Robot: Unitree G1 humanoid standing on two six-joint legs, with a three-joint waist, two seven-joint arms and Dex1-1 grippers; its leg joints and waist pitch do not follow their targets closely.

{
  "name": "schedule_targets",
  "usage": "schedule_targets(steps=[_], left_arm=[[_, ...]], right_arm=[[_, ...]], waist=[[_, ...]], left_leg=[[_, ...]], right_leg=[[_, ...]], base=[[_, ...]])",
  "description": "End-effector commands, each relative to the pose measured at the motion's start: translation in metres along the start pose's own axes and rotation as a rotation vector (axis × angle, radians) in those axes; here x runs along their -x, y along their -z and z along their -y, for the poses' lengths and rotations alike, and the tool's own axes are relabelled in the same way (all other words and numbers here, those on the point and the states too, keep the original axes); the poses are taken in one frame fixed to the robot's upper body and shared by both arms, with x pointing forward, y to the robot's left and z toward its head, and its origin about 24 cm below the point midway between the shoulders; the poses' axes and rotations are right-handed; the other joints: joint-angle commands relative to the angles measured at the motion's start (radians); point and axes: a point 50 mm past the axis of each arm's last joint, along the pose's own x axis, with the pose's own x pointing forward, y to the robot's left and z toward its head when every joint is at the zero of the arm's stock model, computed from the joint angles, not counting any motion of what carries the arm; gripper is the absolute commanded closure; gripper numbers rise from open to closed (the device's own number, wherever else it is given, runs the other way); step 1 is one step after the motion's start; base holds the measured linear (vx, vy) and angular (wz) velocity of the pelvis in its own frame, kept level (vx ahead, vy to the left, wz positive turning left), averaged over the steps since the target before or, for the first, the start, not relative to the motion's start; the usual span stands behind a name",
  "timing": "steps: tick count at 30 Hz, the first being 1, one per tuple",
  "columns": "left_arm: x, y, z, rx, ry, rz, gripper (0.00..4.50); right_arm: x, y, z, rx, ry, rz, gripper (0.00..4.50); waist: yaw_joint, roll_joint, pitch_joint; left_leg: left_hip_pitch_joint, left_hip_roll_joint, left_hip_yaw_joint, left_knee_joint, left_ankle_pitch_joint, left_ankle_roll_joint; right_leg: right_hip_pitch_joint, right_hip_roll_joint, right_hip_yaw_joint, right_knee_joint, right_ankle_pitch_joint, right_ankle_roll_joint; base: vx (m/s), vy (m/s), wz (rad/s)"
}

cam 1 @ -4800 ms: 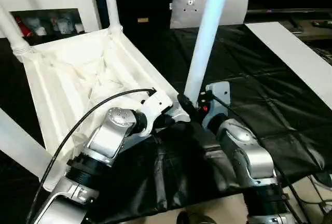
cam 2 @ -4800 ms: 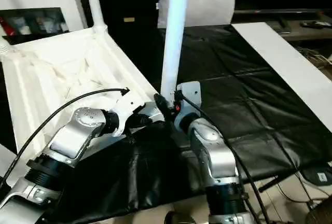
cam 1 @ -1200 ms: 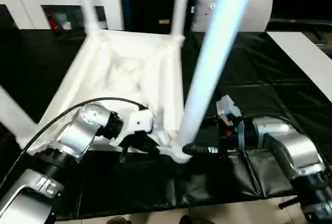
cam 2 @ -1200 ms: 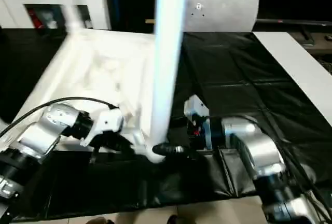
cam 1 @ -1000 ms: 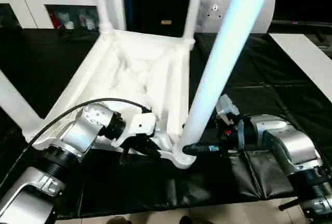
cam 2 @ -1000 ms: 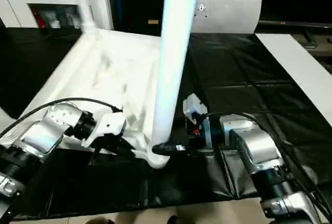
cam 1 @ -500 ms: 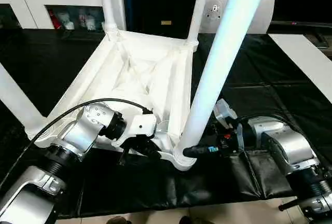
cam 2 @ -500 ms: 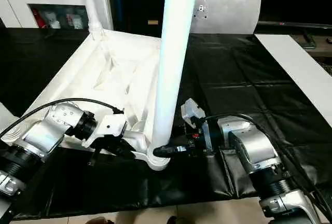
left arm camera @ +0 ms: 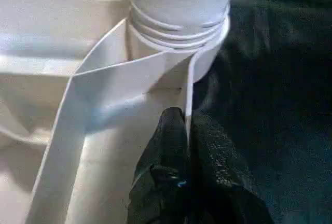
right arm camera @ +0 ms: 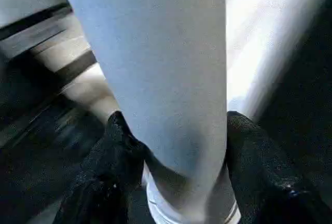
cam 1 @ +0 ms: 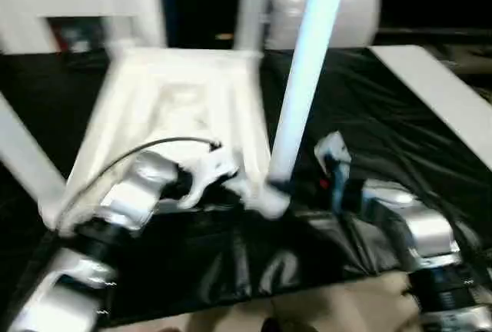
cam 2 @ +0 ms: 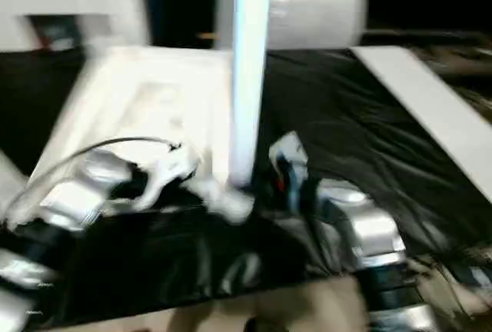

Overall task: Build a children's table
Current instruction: Rotate leg to tighten

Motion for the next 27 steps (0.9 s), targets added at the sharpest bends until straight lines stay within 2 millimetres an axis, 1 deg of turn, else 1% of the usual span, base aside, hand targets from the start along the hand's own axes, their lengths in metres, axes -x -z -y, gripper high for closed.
schedule_targets(steps=[1,2,3,4,5,6,7,8,9,10,11,12,13,14,15,16,17,18,19,20,21,22,23,24,25,26,27], left_arm=[[-0.018,-0.032,0.014,-0.012,0.021,0.118,4.50],[-0.022,-0.036,0.014,0.011,-0.022,0.127,4.50],[-0.024,-0.038,0.013,0.017,-0.047,0.128,4.50],[-0.025,-0.040,0.014,0.017,-0.059,0.128,4.50],[-0.025,-0.041,0.014,0.021,-0.070,0.126,4.50],[-0.025,-0.041,0.014,0.016,-0.084,0.129,4.50],[-0.024,-0.041,0.013,0.010,-0.084,0.128,4.50],[-0.024,-0.042,0.013,0.008,-0.087,0.127,4.50],[-0.024,-0.041,0.013,0.006,-0.087,0.124,4.50],[-0.021,-0.038,0.014,-0.006,-0.084,0.116,4.50],[-0.020,-0.037,0.013,-0.009,-0.082,0.113,4.50],[-0.018,-0.034,0.013,-0.017,-0.078,0.103,4.50],[-0.017,-0.033,0.013,-0.025,-0.069,0.102,4.50],[-0.016,-0.032,0.013,-0.025,-0.066,0.100,4.50],[-0.013,-0.029,0.012,-0.038,-0.058,0.097,4.50],[-0.012,-0.028,0.012,-0.050,-0.049,0.097,4.50],[-0.012,-0.028,0.012,-0.050,-0.049,0.097,4.50],[-0.008,-0.025,0.012,-0.060,-0.025,0.095,4.50],[-0.006,-0.024,0.012,-0.066,-0.012,0.096,4.50],[-0.004,-0.022,0.012,-0.076,0.006,0.095,4.50],[-0.003,-0.021,0.011,-0.080,0.012,0.092,4.50],[0.001,-0.018,0.010,-0.096,0.037,0.081,4.50],[0.001,-0.018,0.010,-0.096,0.038,0.079,4.50],[0.003,-0.016,0.009,-0.108,0.048,0.072,4.50],[0.003,-0.016,0.009,-0.111,0.050,0.070,4.50],[0.006,-0.013,0.007,-0.128,0.076,0.056,4.50],[0.008,-0.011,0.007,-0.152,0.099,0.048,4.50]], right_arm=[[-0.026,0.006,-0.033,-0.044,-0.066,-0.041,2.43],[-0.032,0.006,-0.032,-0.077,0.029,-0.021,2.43],[-0.035,0.004,-0.032,-0.076,0.067,-0.002,2.43],[-0.037,0.003,-0.032,-0.068,0.094,0.015,2.43],[-0.039,0.001,-0.032,-0.059,0.122,0.030,2.12],[-0.041,-0.003,-0.032,-0.058,0.142,0.066,1.93],[-0.041,-0.004,-0.032,-0.057,0.141,0.076,1.93],[-0.042,-0.005,-0.033,-0.057,0.145,0.080,1.81],[-0.041,-0.006,-0.033,-0.056,0.146,0.084,1.72],[-0.040,-0.007,-0.033,-0.062,0.134,0.102,1.62],[-0.039,-0.007,-0.032,-0.058,0.131,0.105,1.62],[-0.037,-0.008,-0.031,-0.046,0.125,0.109,1.44],[-0.035,-0.008,-0.030,-0.025,0.121,0.112,1.36],[-0.033,-0.007,-0.029,-0.015,0.118,0.112,1.36],[-0.029,-0.007,-0.027,-0.017,0.110,0.120,1.16],[-0.026,-0.007,-0.025,-0.024,0.104,0.133,1.16],[-0.026,-0.007,-0.025,-0.024,0.104,0.133,1.01],[-0.017,-0.009,-0.020,-0.028,0.070,0.159,0.96],[-0.013,-0.011,-0.018,-0.025,0.052,0.167,0.89],[-0.008,-0.012,-0.016,-0.024,0.021,0.168,0.89],[-0.006,-0.013,-0.015,-0.025,0.004,0.165,0.68],[0.000,-0.015,-0.011,0.001,-0.043,0.148,0.68],[0.000,-0.015,-0.011,0.003,-0.046,0.147,0.59],[0.003,-0.015,-0.009,0.024,-0.073,0.132,0.54],[0.004,-0.015,-0.008,0.029,-0.078,0.128,0.47],[0.008,-0.016,-0.005,0.059,-0.123,0.105,0.47],[0.012,-0.017,-0.002,0.086,-0.158,0.092,0.25]], waist=[[-0.002,0.000,-0.053],[-0.005,0.009,-0.054],[-0.010,0.005,-0.053],[-0.011,0.005,-0.053],[-0.014,0.010,-0.053],[-0.018,0.009,-0.052],[-0.021,0.009,-0.052],[-0.022,0.009,-0.054],[-0.021,0.010,-0.054],[-0.021,0.011,-0.055],[-0.019,0.010,-0.057],[-0.018,0.011,-0.059],[-0.017,0.011,-0.060],[-0.014,0.009,-0.062],[-0.011,0.010,-0.065],[-0.010,0.009,-0.067],[-0.007,0.010,-0.066],[-0.006,0.012,-0.065],[-0.001,0.011,-0.068],[0.004,0.009,-0.070],[0.010,0.011,-0.071],[0.015,0.014,-0.071],[0.016,0.013,-0.069],[0.022,0.014,-0.068],[0.022,0.014,-0.067],[0.027,0.012,-0.066],[0.030,0.012,-0.067]], left_leg=[[-0.011,0.004,-0.018,-0.070,-0.306,0.007],[-0.001,0.006,-0.020,-0.070,-0.317,0.012],[0.003,0.005,-0.020,-0.069,-0.335,0.018],[0.007,0.005,-0.019,-0.070,-0.341,0.022],[0.007,0.007,-0.020,-0.073,-0.345,0.029],[0.002,0.011,-0.022,-0.078,-0.352,0.031],[0.001,0.012,-0.022,-0.079,-0.355,0.031],[0.000,0.013,-0.022,-0.080,-0.352,0.036],[0.000,0.015,-0.022,-0.081,-0.345,0.038],[-0.002,0.016,-0.021,-0.083,-0.332,0.041],[-0.004,0.017,-0.019,-0.084,-0.312,0.045],[-0.005,0.018,-0.018,-0.083,-0.300,0.046],[-0.009,0.018,-0.015,-0.083,-0.274,0.051],[-0.012,0.018,-0.012,-0.082,-0.247,0.058],[-0.009,0.018,-0.008,-0.077,-0.214,0.065],[-0.011,0.018,-0.007,-0.077,-0.199,0.072],[-0.012,0.019,-0.006,-0.077,-0.189,0.080],[-0.013,0.018,-0.004,-0.076,-0.187,0.083],[-0.013,0.018,-0.003,-0.075,-0.172,0.090],[-0.014,0.020,-0.002,-0.075,-0.141,0.098],[-0.012,0.021,-0.001,-0.074,-0.111,0.104],[-0.010,0.020,0.000,-0.074,-0.105,0.107],[-0.010,0.021,0.002,-0.075,-0.110,0.108],[-0.008,0.023,0.001,-0.075,-0.116,0.105],[-0.008,0.023,0.002,-0.075,-0.118,0.104],[-0.004,0.024,0.002,-0.076,-0.129,0.098],[-0.003,0.024,0.001,-0.076,-0.132,0.095]], right_leg=[[0.052,-0.058,0.022,-0.117,-0.692,0.003],[0.046,-0.058,0.019,-0.121,-0.674,-0.006],[0.042,-0.055,0.017,-0.124,-0.663,-0.011],[0.040,-0.054,0.018,-0.125,-0.654,-0.015],[0.041,-0.054,0.021,-0.121,-0.626,-0.026],[0.043,-0.055,0.023,-0.115,-0.600,-0.036],[0.044,-0.053,0.025,-0.114,-0.590,-0.039],[0.047,-0.055,0.029,-0.109,-0.564,-0.050],[0.046,-0.055,0.033,-0.106,-0.546,-0.059],[0.047,-0.055,0.038,-0.100,-0.512,-0.076],[0.050,-0.056,0.044,-0.094,-0.474,-0.092],[0.052,-0.056,0.046,-0.089,-0.453,-0.100],[0.055,-0.056,0.050,-0.083,-0.413,-0.116],[0.055,-0.055,0.054,-0.076,-0.381,-0.130],[0.054,-0.055,0.059,-0.071,-0.340,-0.148],[0.056,-0.055,0.059,-0.068,-0.324,-0.156],[0.056,-0.056,0.060,-0.067,-0.319,-0.165],[0.056,-0.055,0.060,-0.068,-0.321,-0.165],[0.061,-0.055,0.060,-0.066,-0.306,-0.167],[0.061,-0.053,0.061,-0.062,-0.270,-0.176],[0.061,-0.052,0.063,-0.056,-0.233,-0.188],[0.061,-0.051,0.063,-0.055,-0.224,-0.192],[0.061,-0.050,0.063,-0.055,-0.223,-0.196],[0.060,-0.050,0.062,-0.056,-0.231,-0.195],[0.059,-0.051,0.063,-0.055,-0.236,-0.194],[0.056,-0.051,0.063,-0.058,-0.255,-0.192],[0.057,-0.051,0.062,-0.058,-0.263,-0.190]], base=[[0.000,0.000,0.00],[0.000,0.000,0.00],[0.000,0.000,0.00],[0.000,0.000,0.00],[0.000,0.000,0.00],[0.000,0.000,0.00],[0.000,0.000,0.00],[0.000,0.000,0.00],[0.000,0.000,0.00],[0.000,0.000,0.00],[0.000,0.000,0.00],[0.000,0.000,0.00],[0.000,0.000,0.00],[0.000,0.000,0.00],[0.000,0.000,0.00],[0.000,0.000,0.00],[0.000,0.000,0.00],[0.000,0.000,0.00],[0.000,0.000,0.00],[0.000,0.000,0.00],[0.000,0.000,0.00],[0.000,0.000,0.00],[0.000,0.000,0.00],[0.000,0.000,0.00],[0.000,0.000,0.00],[0.000,0.000,0.00],[0.000,0.000,0.00]])
